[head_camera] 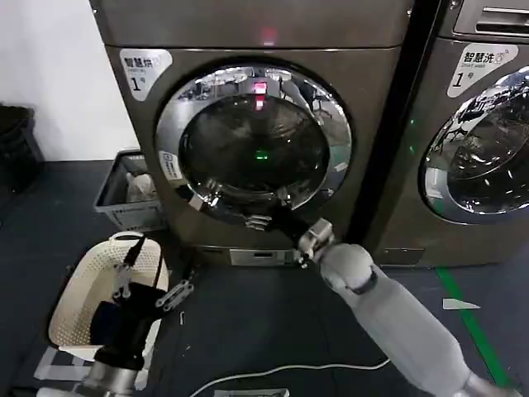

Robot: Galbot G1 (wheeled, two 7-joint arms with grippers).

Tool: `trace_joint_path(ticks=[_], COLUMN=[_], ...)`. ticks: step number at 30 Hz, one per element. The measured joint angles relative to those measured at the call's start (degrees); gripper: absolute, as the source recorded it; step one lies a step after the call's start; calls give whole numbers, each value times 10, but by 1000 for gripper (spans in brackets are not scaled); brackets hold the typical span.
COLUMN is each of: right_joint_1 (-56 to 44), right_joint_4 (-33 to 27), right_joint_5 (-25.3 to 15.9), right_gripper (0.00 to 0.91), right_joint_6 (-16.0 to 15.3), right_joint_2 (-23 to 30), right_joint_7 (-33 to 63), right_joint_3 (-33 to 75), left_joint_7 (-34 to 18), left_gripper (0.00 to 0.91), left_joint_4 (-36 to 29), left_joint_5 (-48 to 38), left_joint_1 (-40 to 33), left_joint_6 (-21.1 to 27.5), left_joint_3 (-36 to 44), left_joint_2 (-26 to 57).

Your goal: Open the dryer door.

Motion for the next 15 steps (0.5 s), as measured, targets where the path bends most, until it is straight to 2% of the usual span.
trace_joint_path(ticks=[15], right_joint_1=[59], right_joint_4=[-77], right_joint_5=[-2], right_gripper=[907], right_joint_6=[5], right_joint_2=[55], right_joint_7=[0], right_joint_3=[-48], left_joint_7=[0], left_gripper=[907], left_joint_4=[2], left_joint_5=[0], left_joint_1=[-1], left_joint_6=[2], left_joint_3=[-1], left_joint_2=[-2])
